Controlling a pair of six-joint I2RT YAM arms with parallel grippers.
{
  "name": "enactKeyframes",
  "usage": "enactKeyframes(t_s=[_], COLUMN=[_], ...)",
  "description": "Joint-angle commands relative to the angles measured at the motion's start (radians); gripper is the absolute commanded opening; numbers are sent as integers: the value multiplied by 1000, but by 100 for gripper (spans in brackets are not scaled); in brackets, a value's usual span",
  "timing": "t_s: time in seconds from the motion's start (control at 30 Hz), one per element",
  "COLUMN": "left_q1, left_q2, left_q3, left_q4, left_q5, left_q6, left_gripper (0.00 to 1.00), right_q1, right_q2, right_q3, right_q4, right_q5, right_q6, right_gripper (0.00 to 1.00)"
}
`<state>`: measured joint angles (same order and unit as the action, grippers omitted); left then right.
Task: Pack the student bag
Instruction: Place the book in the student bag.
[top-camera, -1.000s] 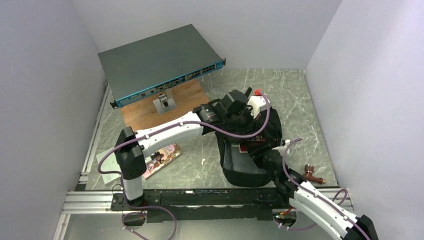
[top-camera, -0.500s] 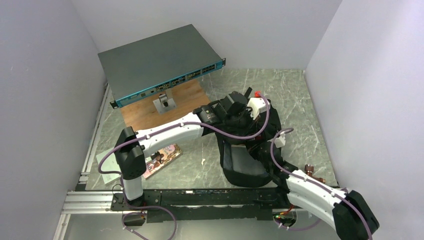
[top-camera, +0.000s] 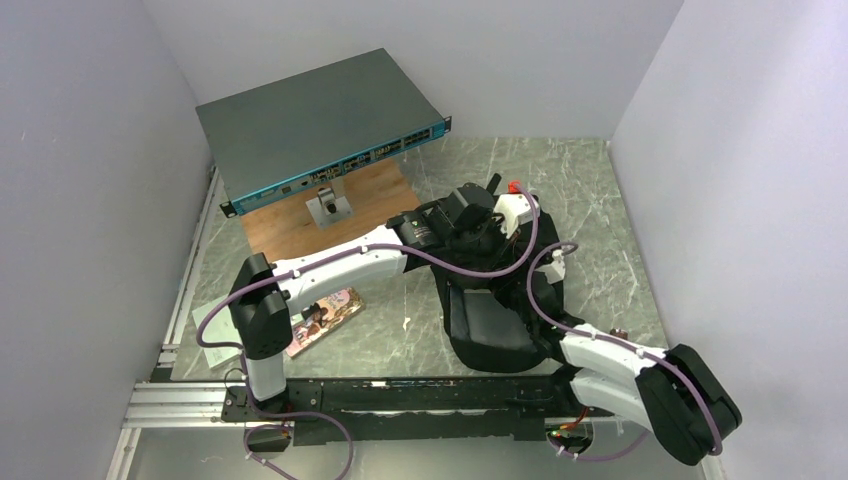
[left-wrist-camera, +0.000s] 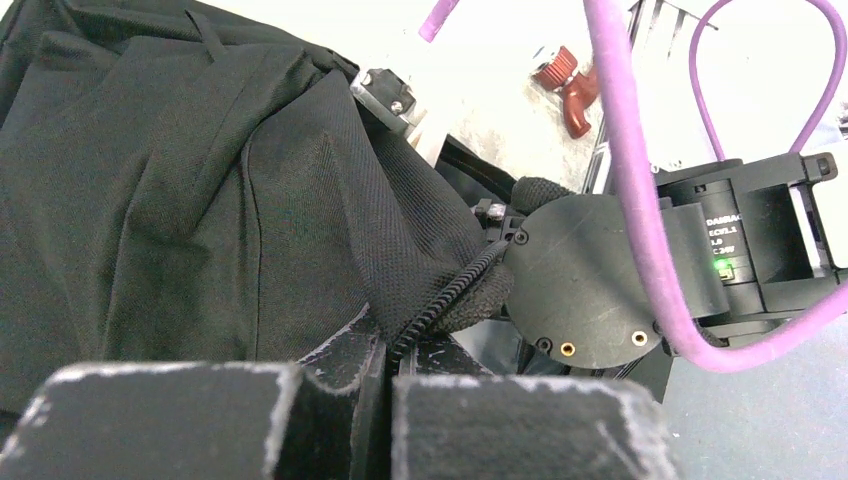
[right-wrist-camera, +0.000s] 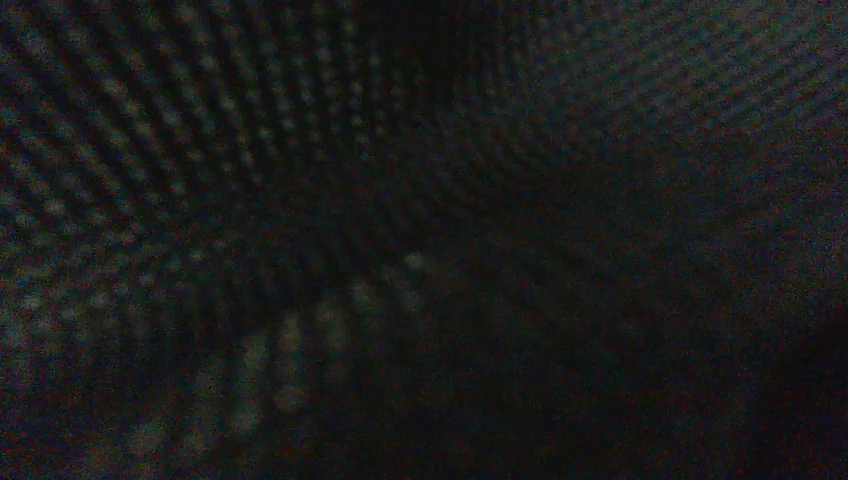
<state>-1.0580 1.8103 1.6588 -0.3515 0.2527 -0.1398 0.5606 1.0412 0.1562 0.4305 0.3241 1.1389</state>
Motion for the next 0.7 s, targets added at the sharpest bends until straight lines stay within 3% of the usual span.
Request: enactKeyframes(t_s=[0.0, 0.13, 0.23, 0.37, 0.5, 0.57, 0.67], left_q1=[-7, -6, -4, 5, 10, 10, 10], left_q2=[-32, -24, -32, -35, -13, -8, -33], left_q3=[12, 36, 21, -15, -4, -9, -60], left_q4=[60, 14, 10, 50, 33, 23, 20], left_q5=[18, 2, -13, 13, 49, 81, 130], left_q6=[-4, 14, 20, -3, -23, -27, -35], left_gripper=[0, 0, 0, 0, 5, 13, 43], right_q1=[-24, -27, -28, -30, -30, -30, -29], right_q2=[-70, -250, -322, -481, -685, -743, -726], right_q3=[27, 180, 309, 380, 475, 570, 744], right_q4=[-82, -623, -998, -1285, -1412, -1477, -1582], right_q5=[-83, -84, -103, -143, -160, -98, 65], right_q6=[-86, -107, -114, -104, -143, -189, -237], right_gripper=[27, 53, 59, 63, 63, 69, 77])
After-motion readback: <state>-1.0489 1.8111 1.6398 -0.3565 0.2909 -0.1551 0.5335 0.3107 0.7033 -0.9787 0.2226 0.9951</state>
